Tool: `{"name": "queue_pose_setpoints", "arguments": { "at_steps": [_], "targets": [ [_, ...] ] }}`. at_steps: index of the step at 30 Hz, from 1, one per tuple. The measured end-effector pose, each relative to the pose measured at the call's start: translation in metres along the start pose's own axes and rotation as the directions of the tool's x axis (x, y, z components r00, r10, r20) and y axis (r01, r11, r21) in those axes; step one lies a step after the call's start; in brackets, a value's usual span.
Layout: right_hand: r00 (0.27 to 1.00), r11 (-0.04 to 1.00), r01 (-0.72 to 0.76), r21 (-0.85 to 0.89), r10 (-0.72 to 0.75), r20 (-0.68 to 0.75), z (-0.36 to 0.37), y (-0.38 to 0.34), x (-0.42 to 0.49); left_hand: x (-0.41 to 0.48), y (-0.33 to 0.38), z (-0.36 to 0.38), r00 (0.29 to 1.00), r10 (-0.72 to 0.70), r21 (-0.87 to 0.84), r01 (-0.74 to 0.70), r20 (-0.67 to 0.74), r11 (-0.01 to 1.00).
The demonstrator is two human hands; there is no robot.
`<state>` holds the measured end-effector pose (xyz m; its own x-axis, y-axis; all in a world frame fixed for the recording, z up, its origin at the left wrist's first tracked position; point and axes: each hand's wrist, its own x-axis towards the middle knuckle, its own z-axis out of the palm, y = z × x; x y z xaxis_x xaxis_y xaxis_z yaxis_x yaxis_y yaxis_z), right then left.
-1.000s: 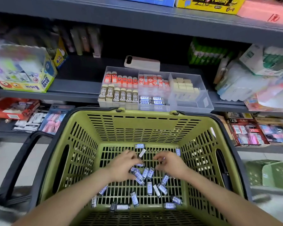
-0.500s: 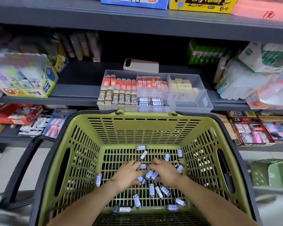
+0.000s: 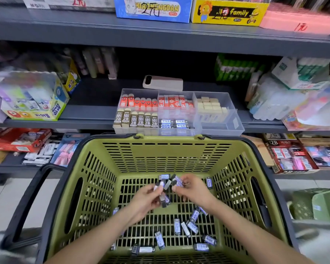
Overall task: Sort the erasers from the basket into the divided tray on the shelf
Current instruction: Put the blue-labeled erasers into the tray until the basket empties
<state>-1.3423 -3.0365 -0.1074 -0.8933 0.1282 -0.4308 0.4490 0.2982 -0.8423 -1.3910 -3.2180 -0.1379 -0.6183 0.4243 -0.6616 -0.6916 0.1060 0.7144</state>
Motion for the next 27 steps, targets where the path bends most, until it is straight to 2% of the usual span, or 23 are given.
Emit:
{"name": "queue_pose_setpoints", "arguments": {
  "at_steps": [2, 3, 5, 7, 9, 13, 16, 18, 19, 20, 22, 23, 24, 25, 26, 27],
  "targets": [
    [1.000, 0.977, 0.009, 0.215, -0.014, 0.021, -0.005, -0.024, -0.009, -0.011, 0.021, 0.005, 0.992, -0.102, -0.404, 0.123, 0.071, 0.907],
    [0.999, 0.957, 0.021, 0.288, -0.032, 0.035, -0.006, -0.035, -0.014, -0.017, 0.031, 0.009, 0.988, -0.105, -0.525, 0.148, 0.109, 0.838],
    [0.995, 0.916, 0.067, 0.396, -0.090, 0.040, -0.008, -0.053, -0.024, -0.028, 0.047, 0.016, 0.985, -0.069, -0.636, 0.154, 0.157, 0.756],
    [0.991, 0.889, 0.113, 0.443, -0.135, 0.017, -0.008, -0.067, -0.033, -0.037, 0.059, 0.024, 0.980, -0.021, -0.607, 0.139, 0.198, 0.782],
    [0.983, 0.904, 0.177, 0.388, -0.178, -0.034, -0.009, -0.078, -0.040, -0.044, 0.069, 0.028, 0.969, 0.040, -0.527, 0.098, 0.245, 0.844],
    [0.932, 0.938, 0.343, 0.038, -0.335, -0.140, -0.017, -0.095, -0.045, -0.056, 0.090, 0.023, 0.909, 0.176, -0.466, 0.022, 0.378, 0.885],
    [0.872, 0.872, 0.413, -0.262, -0.462, -0.164, -0.015, -0.102, -0.044, -0.063, 0.101, 0.025, 0.885, 0.204, -0.456, 0.011, 0.419, 0.890],
    [0.854, 0.830, 0.421, -0.367, -0.498, -0.148, -0.012, -0.103, -0.041, -0.065, 0.103, 0.033, 0.906, 0.156, -0.412, 0.023, 0.395, 0.911],
    [0.860, 0.834, 0.433, -0.342, -0.495, -0.119, -0.011, -0.101, -0.039, -0.065, 0.103, 0.036, 0.924, 0.118, -0.378, 0.031, 0.364, 0.925],
    [0.880, 0.863, 0.442, -0.244, -0.471, -0.071, -0.011, -0.099, -0.037, -0.064, 0.101, 0.038, 0.941, 0.082, -0.365, 0.046, 0.329, 0.930],
    [0.914, 0.913, 0.401, 0.081, -0.404, 0.026, -0.017, -0.093, -0.032, -0.060, 0.095, 0.036, 0.966, 0.029, -0.425, 0.085, 0.255, 0.901],
    [0.929, 0.913, 0.361, 0.192, -0.371, 0.015, -0.019, -0.085, -0.028, -0.058, 0.092, 0.032, 0.976, -0.001, -0.463, 0.105, 0.220, 0.880],
    [0.943, 0.922, 0.330, 0.205, -0.332, -0.024, -0.020, -0.075, -0.023, -0.054, 0.088, 0.026, 0.981, -0.031, -0.486, 0.121, 0.190, 0.865],
    [0.954, 0.950, 0.298, 0.095, -0.294, -0.058, -0.019, -0.063, -0.016, -0.050, 0.085, 0.020, 0.984, -0.060, -0.488, 0.135, 0.167, 0.862],
    [0.966, 0.960, 0.245, -0.133, -0.254, -0.056, -0.016, -0.049, -0.009, -0.047, 0.083, 0.015, 0.985, -0.088, -0.480, 0.148, 0.146, 0.865],
    [0.979, 0.903, 0.177, -0.391, -0.201, -0.019, -0.010, -0.033, -0.003, -0.044, 0.082, 0.010, 0.985, -0.113, -0.469, 0.161, 0.127, 0.869]
  ]
}}
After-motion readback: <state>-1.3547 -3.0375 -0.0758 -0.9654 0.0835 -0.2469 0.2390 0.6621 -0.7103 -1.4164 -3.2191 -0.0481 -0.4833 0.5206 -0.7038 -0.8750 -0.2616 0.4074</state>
